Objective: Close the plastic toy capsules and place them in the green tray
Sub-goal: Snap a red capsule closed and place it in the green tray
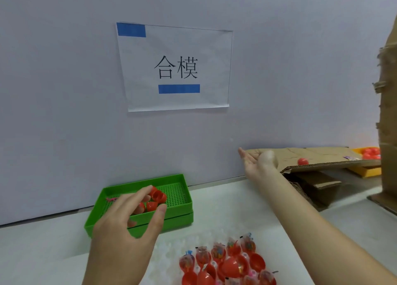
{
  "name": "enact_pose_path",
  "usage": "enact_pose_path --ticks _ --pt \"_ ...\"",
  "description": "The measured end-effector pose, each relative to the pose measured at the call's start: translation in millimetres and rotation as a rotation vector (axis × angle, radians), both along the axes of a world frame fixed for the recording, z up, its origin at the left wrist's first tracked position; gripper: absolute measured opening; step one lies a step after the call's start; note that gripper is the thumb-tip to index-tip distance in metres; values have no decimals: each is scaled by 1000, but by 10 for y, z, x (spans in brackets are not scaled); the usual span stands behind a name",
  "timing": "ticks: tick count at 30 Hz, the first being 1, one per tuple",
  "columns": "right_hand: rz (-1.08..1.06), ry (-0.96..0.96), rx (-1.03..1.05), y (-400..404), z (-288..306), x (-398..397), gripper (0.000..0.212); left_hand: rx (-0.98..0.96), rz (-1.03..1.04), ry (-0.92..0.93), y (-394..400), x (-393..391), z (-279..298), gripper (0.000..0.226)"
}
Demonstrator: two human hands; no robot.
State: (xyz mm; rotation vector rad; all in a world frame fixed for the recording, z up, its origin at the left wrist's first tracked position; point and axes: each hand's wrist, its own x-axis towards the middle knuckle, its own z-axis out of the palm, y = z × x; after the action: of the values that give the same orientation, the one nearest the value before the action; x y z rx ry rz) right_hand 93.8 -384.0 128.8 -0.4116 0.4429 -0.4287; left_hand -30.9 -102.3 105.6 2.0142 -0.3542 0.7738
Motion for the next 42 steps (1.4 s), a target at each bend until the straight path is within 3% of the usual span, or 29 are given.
enact_pose_path --ticks 2,4,8,11,14,27,42 --pt "204 -8 -180 133 -78 -137 38 -3 -1 27 48 25 0 20" --pt "437 -13 -431 266 -114 -323 29 26 15 80 134 58 -5 16" --pt "785 -60 -1171 487 -18 -694 25 125 -37 251 266 81 -21 11" --pt "881 -35 -1681 629 82 -896 20 228 -82 326 290 88 -67 11" --pt "889 -13 -1904 713 75 -1016 18 289 -124 360 281 92 -99 11" --pt "814 19 -2121 697 -138 -984 16 568 -103 699 -88 18 -440 16" --pt "776 -90 -2092 799 -245 -926 14 539 -19 772 -165 49 -604 20"
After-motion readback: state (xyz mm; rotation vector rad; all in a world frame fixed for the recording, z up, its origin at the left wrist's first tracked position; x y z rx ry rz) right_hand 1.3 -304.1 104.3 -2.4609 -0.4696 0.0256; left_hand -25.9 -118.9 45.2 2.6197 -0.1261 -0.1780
